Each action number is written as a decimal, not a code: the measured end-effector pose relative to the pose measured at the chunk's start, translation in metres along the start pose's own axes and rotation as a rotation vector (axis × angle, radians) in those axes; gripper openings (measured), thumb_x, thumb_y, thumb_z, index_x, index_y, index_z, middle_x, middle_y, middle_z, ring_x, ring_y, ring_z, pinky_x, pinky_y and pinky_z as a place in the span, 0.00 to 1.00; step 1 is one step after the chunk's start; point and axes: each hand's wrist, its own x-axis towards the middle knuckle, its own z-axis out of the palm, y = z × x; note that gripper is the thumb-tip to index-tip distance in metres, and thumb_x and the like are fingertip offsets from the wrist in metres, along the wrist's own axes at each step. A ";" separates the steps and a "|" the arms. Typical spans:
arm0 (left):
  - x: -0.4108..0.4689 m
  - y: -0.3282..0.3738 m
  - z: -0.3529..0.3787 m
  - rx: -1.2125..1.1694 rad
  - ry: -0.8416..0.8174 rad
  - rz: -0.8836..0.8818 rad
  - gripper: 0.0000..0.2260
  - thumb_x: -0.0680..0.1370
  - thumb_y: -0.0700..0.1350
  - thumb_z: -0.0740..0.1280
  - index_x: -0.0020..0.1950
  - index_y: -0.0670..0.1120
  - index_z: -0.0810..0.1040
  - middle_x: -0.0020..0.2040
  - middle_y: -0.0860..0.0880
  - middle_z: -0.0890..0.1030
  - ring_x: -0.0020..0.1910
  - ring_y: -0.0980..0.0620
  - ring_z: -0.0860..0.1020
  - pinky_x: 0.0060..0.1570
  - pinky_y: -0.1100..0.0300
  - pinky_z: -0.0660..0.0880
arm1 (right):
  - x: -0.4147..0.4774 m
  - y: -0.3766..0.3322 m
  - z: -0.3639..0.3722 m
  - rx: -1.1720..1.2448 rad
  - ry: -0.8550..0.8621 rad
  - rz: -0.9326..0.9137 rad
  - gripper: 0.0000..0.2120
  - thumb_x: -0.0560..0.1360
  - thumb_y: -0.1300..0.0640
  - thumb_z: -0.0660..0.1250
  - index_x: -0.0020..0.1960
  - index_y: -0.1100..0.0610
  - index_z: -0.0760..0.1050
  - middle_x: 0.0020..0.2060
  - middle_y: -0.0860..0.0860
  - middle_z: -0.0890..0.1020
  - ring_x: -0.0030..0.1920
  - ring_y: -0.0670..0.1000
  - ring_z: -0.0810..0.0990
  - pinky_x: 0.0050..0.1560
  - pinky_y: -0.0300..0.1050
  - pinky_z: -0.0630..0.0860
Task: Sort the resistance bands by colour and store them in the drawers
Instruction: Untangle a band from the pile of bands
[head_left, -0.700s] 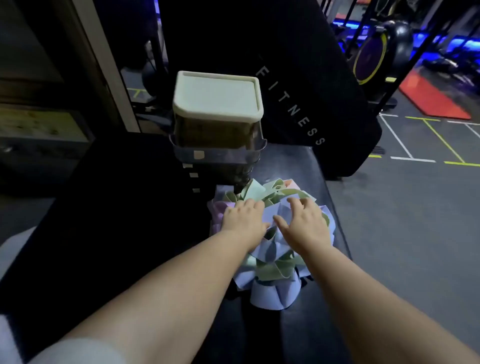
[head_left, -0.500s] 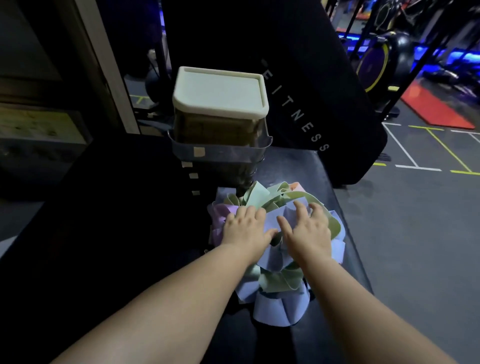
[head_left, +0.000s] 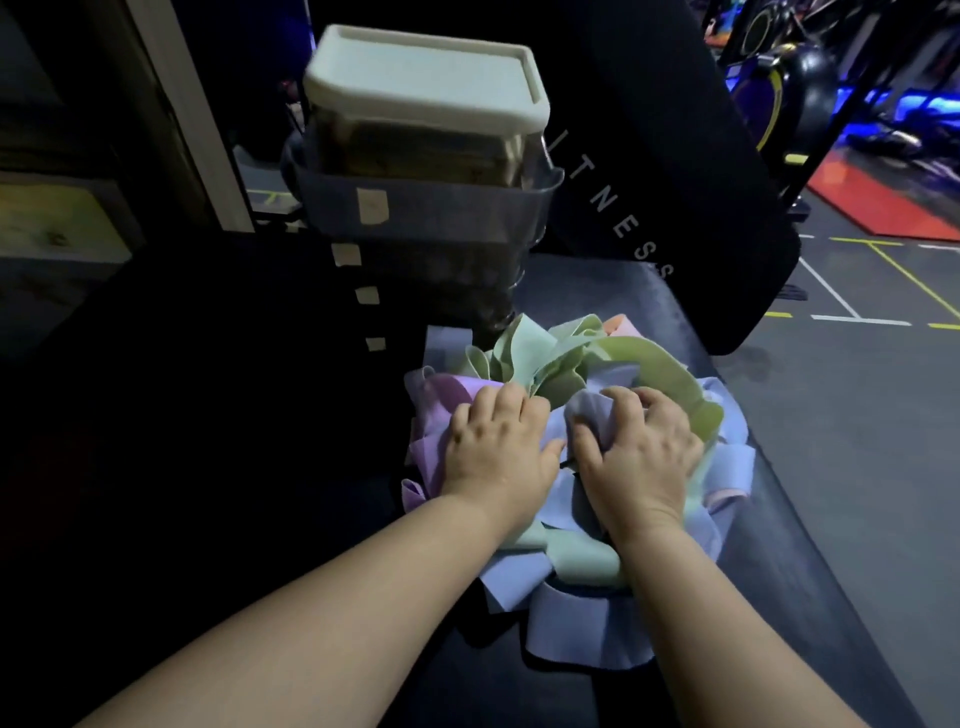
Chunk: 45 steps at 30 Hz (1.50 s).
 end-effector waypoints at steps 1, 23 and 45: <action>-0.004 -0.002 0.006 -0.007 0.050 0.005 0.12 0.70 0.59 0.62 0.43 0.52 0.76 0.44 0.51 0.76 0.43 0.47 0.76 0.41 0.56 0.72 | -0.004 0.002 0.004 0.013 0.045 -0.014 0.25 0.71 0.37 0.57 0.57 0.51 0.77 0.58 0.55 0.76 0.60 0.59 0.70 0.60 0.57 0.63; -0.044 -0.016 -0.047 -0.323 0.236 0.009 0.09 0.76 0.52 0.68 0.56 0.57 0.79 0.49 0.56 0.78 0.59 0.52 0.72 0.56 0.57 0.57 | -0.019 0.003 -0.039 0.430 0.299 -0.367 0.15 0.70 0.47 0.67 0.48 0.59 0.79 0.53 0.53 0.78 0.51 0.52 0.75 0.49 0.39 0.67; -0.074 -0.090 -0.144 -1.068 0.323 -0.013 0.07 0.78 0.44 0.68 0.41 0.46 0.75 0.34 0.54 0.74 0.34 0.58 0.71 0.36 0.66 0.70 | -0.054 -0.120 -0.099 0.968 0.114 -0.423 0.16 0.67 0.48 0.69 0.38 0.62 0.74 0.33 0.61 0.75 0.33 0.48 0.71 0.34 0.48 0.70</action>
